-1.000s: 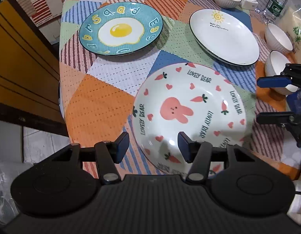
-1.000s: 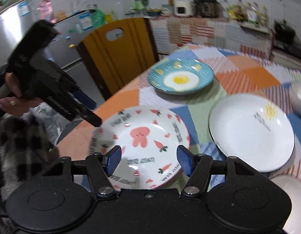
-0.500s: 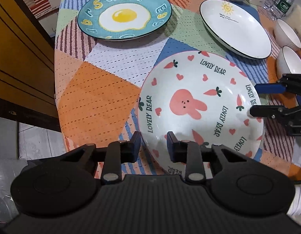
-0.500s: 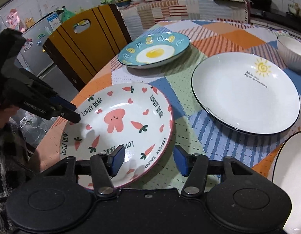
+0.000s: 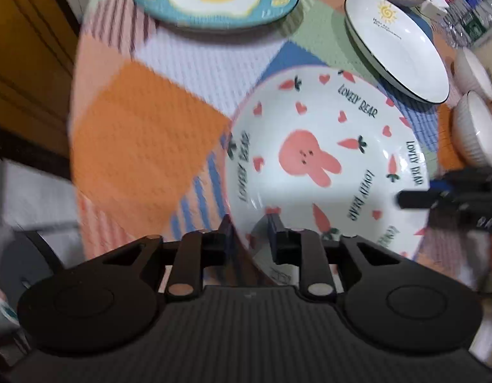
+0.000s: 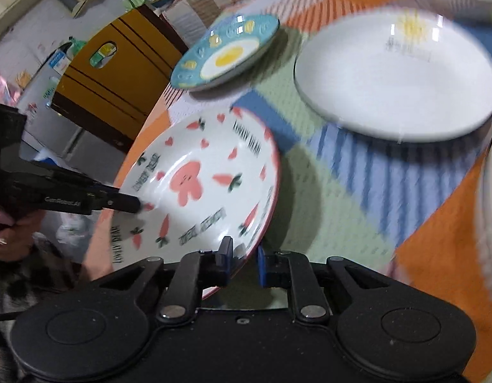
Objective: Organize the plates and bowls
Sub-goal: 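Lift the bunny plate and carry it over the white sun plate, then lower the bunny plate onto the sun plate and open the right gripper, then grasp the rim of the blue egg-print plate with the right gripper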
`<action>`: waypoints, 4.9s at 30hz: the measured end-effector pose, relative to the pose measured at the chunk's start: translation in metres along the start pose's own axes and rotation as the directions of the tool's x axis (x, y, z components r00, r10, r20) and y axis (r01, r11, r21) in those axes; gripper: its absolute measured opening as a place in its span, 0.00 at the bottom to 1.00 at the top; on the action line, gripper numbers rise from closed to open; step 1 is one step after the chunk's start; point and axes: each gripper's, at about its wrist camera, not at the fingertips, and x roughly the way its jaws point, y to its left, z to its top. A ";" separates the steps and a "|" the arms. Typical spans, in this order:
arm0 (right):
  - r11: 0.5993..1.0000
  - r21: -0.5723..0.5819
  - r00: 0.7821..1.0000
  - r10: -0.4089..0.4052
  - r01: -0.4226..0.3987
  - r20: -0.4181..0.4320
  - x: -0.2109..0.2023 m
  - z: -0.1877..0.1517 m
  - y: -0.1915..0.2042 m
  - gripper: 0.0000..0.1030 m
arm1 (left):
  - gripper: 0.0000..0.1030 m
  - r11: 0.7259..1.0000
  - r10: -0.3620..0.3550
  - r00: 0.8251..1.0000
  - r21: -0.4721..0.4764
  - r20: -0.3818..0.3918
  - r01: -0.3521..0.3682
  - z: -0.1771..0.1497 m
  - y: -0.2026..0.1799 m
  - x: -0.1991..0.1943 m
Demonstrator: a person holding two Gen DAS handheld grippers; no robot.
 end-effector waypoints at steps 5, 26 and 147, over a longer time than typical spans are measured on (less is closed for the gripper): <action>0.999 0.032 1.000 0.015 -0.015 -0.018 0.002 0.002 -0.001 0.19 | 0.24 1.000 0.015 1.000 -0.013 0.005 -0.015 -0.003 0.001 0.007; 0.996 -0.074 0.997 -0.034 0.039 0.063 -0.087 0.036 0.026 0.19 | 0.22 0.995 0.023 0.999 0.096 0.038 -0.027 0.000 -0.025 -0.030; 0.904 -0.344 0.955 -0.176 0.252 0.238 -0.090 0.151 0.092 0.73 | 0.81 0.987 0.137 0.916 0.023 0.376 -0.157 0.074 0.001 -0.062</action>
